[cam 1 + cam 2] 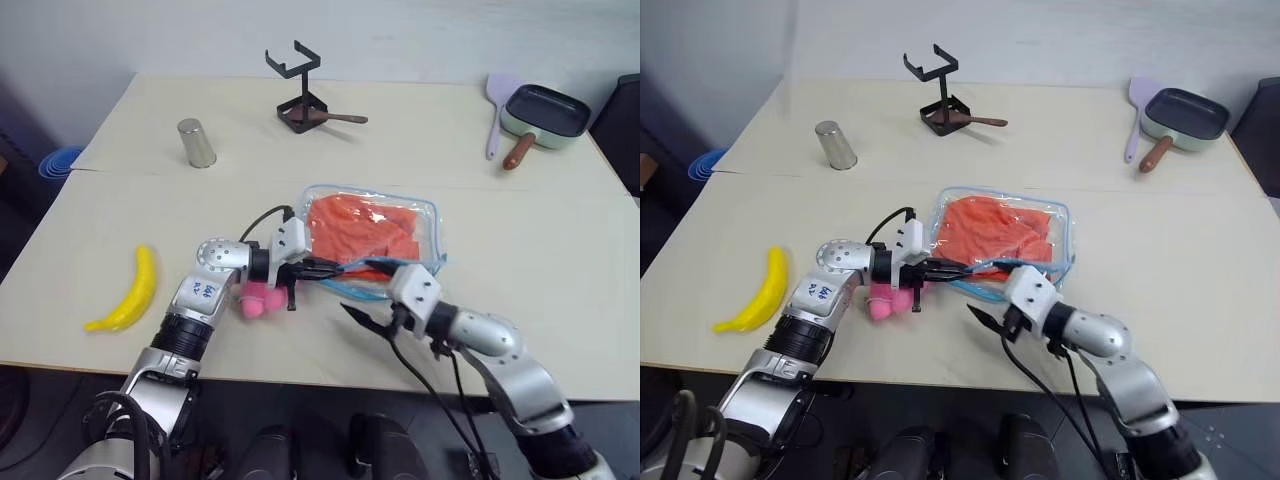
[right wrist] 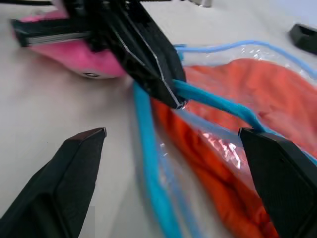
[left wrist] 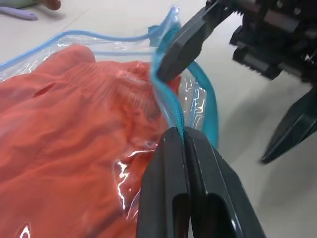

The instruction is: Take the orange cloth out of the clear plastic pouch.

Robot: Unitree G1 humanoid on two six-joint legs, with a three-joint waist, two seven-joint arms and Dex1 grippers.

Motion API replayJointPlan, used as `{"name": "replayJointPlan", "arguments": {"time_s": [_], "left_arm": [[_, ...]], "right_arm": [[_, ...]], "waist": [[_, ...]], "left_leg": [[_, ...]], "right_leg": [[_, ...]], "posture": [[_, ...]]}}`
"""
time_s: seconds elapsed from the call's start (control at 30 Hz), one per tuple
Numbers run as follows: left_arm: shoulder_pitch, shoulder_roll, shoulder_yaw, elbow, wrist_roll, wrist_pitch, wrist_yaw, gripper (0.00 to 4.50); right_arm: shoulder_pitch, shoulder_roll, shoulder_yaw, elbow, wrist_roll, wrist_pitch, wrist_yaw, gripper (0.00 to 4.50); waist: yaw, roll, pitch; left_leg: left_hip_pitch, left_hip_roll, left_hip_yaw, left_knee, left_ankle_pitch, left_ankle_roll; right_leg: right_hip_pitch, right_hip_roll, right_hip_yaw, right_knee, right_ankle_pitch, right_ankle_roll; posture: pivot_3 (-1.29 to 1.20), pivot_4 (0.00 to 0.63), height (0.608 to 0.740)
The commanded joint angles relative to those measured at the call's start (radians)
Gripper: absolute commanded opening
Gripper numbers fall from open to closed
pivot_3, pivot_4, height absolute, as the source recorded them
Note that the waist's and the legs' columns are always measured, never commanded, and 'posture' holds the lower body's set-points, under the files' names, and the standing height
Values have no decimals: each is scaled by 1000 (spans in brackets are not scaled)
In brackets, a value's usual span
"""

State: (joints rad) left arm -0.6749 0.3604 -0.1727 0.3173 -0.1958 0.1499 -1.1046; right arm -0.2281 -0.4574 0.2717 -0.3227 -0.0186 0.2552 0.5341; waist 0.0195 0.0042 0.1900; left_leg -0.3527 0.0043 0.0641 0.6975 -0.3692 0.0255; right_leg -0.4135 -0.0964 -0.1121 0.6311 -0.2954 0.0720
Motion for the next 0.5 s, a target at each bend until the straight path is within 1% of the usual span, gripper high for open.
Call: {"name": "replayJointPlan", "arguments": {"time_s": [0.03, 0.1, 0.13, 0.3, 0.33, 0.4, 0.5], "left_arm": [[14, -1, 16, -41, -36, 29, -5, 18], [17, 1, 13, -51, -40, 37, -13, 18], [18, 1, 13, -55, -44, 39, -19, 18], [20, 6, 10, -63, -39, 38, -23, 18], [19, 7, 13, -61, -39, 37, -21, 18], [17, 5, 18, -55, -34, 23, -9, 18], [3, -11, 37, -41, -26, 2, 41, 18]], "right_arm": [[-37, 28, 21, 66, -123, -28, -100, 4500], [-54, 63, 14, 96, -139, -14, -137, 4500], [-58, 92, -1, 104, -122, 4, -150, 4500], [-43, 219, -81, 52, 35, 104, -139, 4500], [-40, 217, -82, 45, 29, 116, -140, 4500], [-32, 177, -59, 45, -19, 125, -132, 4500], [-9, 140, -63, 12, -29, 120, -125, 4500]], "waist": [[-2, 0, 0], [-7, 0, 0], [-8, 0, 0], [-21, 0, 0], [-21, 0, 0], [-21, 0, 0], [-20, 0, 0]], "left_leg": [[0, 0, 0, 0, 0, 0], [0, 0, 0, 0, 0, 0], [0, 0, 0, 0, 0, 0], [0, 0, -1, 0, 0, 0], [0, 0, -1, 0, 0, 0], [0, 0, -1, 0, 0, 0], [0, 0, -1, 0, 0, 0]], "right_leg": [[0, 0, 0, 0, 0, 0], [0, 0, 0, 1, 0, 0], [0, 0, 0, 1, 0, 0], [0, 0, -1, 1, 0, 0], [0, 0, -1, 1, 0, 0], [0, 0, -1, 1, 0, 0], [0, 0, -1, 1, 0, 0]], "posture": [[0, 150, 740], [0, 150, 740], [0, 150, 740], [0, 150, 740], [0, 150, 740], [0, 150, 740], [0, 150, 740]]}}
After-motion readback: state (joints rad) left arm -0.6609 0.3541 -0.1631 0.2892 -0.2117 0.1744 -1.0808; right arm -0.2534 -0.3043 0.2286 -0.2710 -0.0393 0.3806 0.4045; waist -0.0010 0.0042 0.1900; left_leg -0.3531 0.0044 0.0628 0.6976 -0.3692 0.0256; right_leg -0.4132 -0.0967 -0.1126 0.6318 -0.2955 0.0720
